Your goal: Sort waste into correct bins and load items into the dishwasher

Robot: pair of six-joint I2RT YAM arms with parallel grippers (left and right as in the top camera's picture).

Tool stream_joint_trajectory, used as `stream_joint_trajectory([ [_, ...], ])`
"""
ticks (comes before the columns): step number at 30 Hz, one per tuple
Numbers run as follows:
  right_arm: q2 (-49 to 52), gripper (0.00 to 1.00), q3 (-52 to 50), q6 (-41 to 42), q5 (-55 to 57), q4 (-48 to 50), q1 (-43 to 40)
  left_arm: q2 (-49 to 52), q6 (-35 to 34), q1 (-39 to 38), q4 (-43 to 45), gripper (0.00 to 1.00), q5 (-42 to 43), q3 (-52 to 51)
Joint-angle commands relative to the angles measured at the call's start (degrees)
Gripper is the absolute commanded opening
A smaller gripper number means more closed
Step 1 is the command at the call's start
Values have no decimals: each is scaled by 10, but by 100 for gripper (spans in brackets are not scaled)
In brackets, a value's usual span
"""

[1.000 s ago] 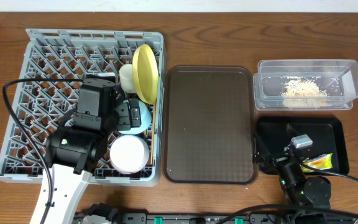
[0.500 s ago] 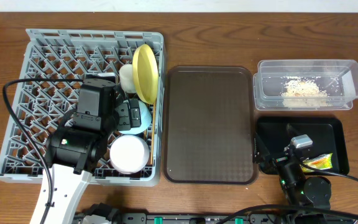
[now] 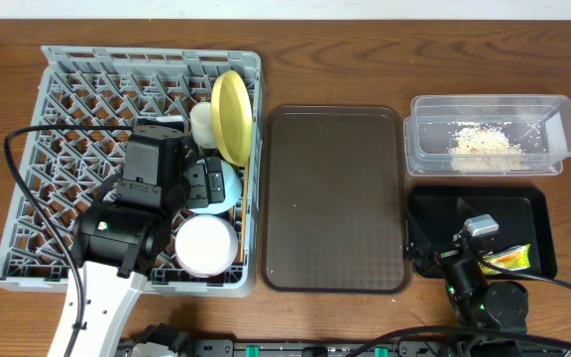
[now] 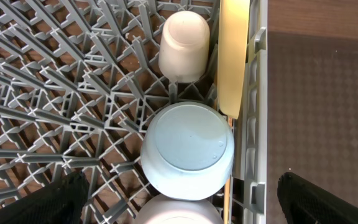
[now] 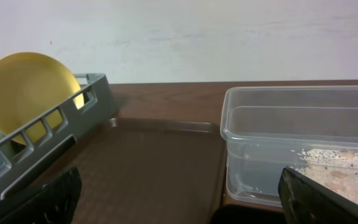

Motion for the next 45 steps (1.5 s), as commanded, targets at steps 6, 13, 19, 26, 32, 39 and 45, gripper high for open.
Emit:
stream_joint_trajectory([
  [6, -3, 99, -1, -3, -2, -2, -8, -14, -7, 3, -2, 99, -1, 6],
  [13, -3, 99, -1, -3, -2, -2, -8, -137, -7, 3, -2, 99, -1, 6],
  [19, -3, 99, -1, -3, -2, -2, -8, -289, -7, 31, -2, 99, -1, 6],
  [26, -3, 99, -1, -3, -2, -2, -8, -438, 6, 67, -68, 99, -16, 6],
  [32, -3, 99, -1, -3, -2, -2, -8, -524, 5, 116, -154, 99, -16, 6],
  [39, -3, 99, -1, -3, -2, -2, -8, -576, 0, 137, -176, 99, -16, -30],
  [45, -3, 99, -1, -3, -2, -2, -8, -593, -31, 143, -78, 99, -3, -109],
])
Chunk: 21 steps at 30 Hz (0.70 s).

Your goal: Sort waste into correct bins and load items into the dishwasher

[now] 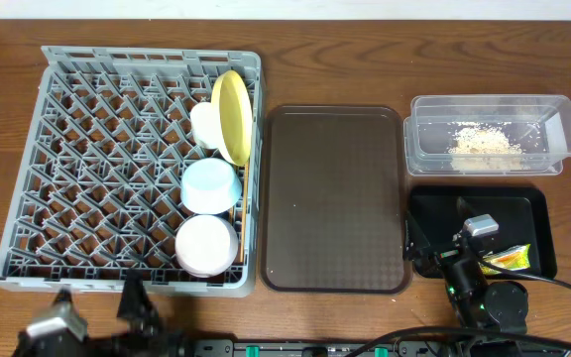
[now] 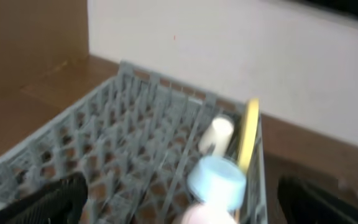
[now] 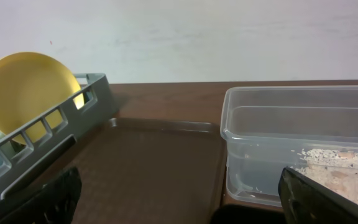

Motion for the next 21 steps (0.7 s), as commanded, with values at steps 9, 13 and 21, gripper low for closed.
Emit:
stream_joint_trajectory([
  [9, -3, 99, -1, -3, -2, -2, -8, -26, -17, 15, 414, 99, 125, -206],
  [13, -3, 99, -1, -3, -2, -2, -8, -26, -18, 15, 558, 99, 152, -279],
  [21, -3, 99, -1, -3, -2, -2, -8, -27, -18, 15, 739, 99, 158, -410],
])
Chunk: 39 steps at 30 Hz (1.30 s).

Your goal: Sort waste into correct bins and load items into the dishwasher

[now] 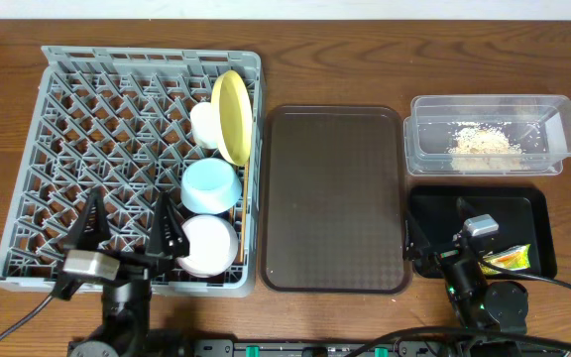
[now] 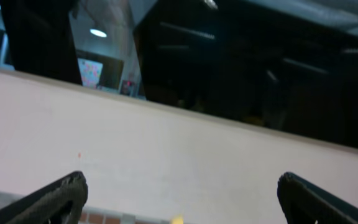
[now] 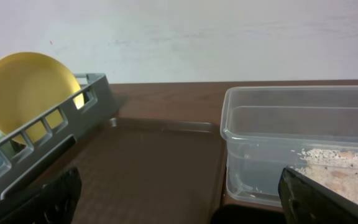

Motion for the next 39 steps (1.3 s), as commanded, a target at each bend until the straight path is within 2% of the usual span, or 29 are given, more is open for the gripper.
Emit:
stream_joint_trajectory([
  [1, -3, 99, -1, -4, -2, -2, -8, -5, -3, 3, 37, 99, 12, -39],
  [6, -3, 99, -1, -4, -2, -2, -8, -5, -3, 3, 41, 99, 9, -76],
  [15, -3, 99, -1, -4, -2, -2, -8, -5, -3, -16, 43, 99, -48, -125],
  [23, -3, 99, -1, -4, -2, -2, -8, -5, -9, -16, 42, 99, -51, -167],
  [29, -3, 99, -1, -4, -3, -2, -8, -5, -13, -17, -28, 99, -66, -166],
  [35, -3, 99, -1, -4, -2, -2, -8, -5, 42, -17, -130, 98, -52, -166],
  [39, -3, 99, -1, -4, -2, -2, -8, -5, 127, -20, -158, 99, -31, -166],
])
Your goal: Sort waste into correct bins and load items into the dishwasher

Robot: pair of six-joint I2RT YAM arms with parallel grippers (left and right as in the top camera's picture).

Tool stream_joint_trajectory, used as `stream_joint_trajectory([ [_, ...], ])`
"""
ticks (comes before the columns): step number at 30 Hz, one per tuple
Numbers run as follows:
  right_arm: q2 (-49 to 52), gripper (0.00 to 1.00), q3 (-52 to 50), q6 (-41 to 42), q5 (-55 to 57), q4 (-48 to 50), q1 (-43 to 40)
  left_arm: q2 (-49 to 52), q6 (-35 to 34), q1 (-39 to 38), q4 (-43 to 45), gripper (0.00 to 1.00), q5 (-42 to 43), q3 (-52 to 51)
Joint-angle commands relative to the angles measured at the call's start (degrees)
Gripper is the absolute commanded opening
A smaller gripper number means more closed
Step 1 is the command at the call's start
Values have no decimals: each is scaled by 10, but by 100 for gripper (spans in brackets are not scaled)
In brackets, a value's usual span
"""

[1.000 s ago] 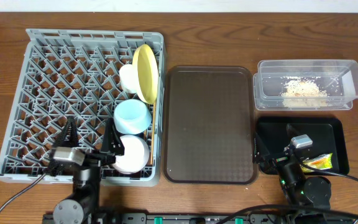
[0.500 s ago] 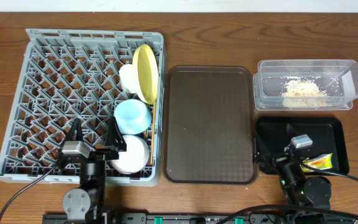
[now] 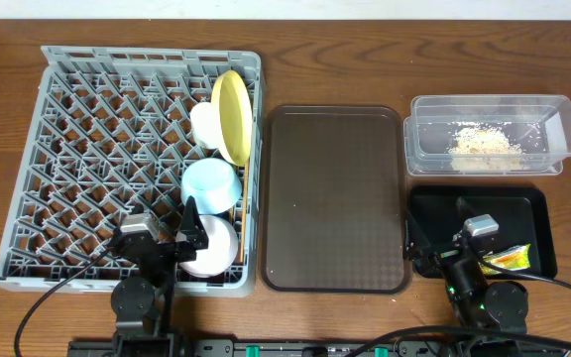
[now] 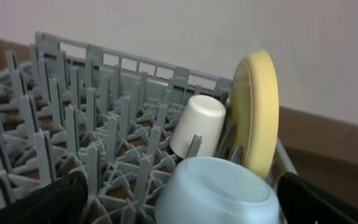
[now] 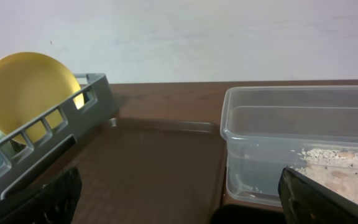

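The grey dish rack (image 3: 87,149) holds a yellow plate (image 3: 231,117) on edge, a cream cup (image 3: 204,124), a light blue bowl (image 3: 211,185) upside down and a white bowl (image 3: 211,248). My left gripper (image 3: 167,243) sits low at the rack's front edge, open and holding nothing. Its wrist view looks across the blue bowl (image 4: 219,190) to the cup (image 4: 199,124) and plate (image 4: 257,112). My right gripper (image 3: 444,260) rests at the front right, open and empty, facing the brown tray (image 5: 148,162).
A clear container (image 3: 489,134) with food scraps stands at the back right. In front of it lies a black bin (image 3: 479,208) with a yellow wrapper (image 3: 509,260). The brown tray (image 3: 335,196) lies between rack and bins.
My left wrist camera then faced the wall and ceiling from the rack's front edge. Now it sits lower and looks level across the rack. The right arm has not moved.
My left gripper was open over the blue bowl inside the rack. Then the arm was back off the table's front edge. After that it stood at the rack's front edge pointing up, and now it rests there level. Dishes and right arm stayed put.
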Motion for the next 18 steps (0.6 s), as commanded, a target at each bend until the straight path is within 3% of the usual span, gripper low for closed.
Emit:
stream_joint_trajectory([
  [1, -3, 99, -1, -4, -3, -2, -8, -5, 99, -8, -27, 99, 18, -3],
  [5, -3, 99, -1, -4, -2, -2, -8, -5, 156, -18, -27, 99, 18, -3],
  [18, -3, 99, -1, -4, -2, -2, -8, -5, 153, -21, -27, 99, 18, -3],
])
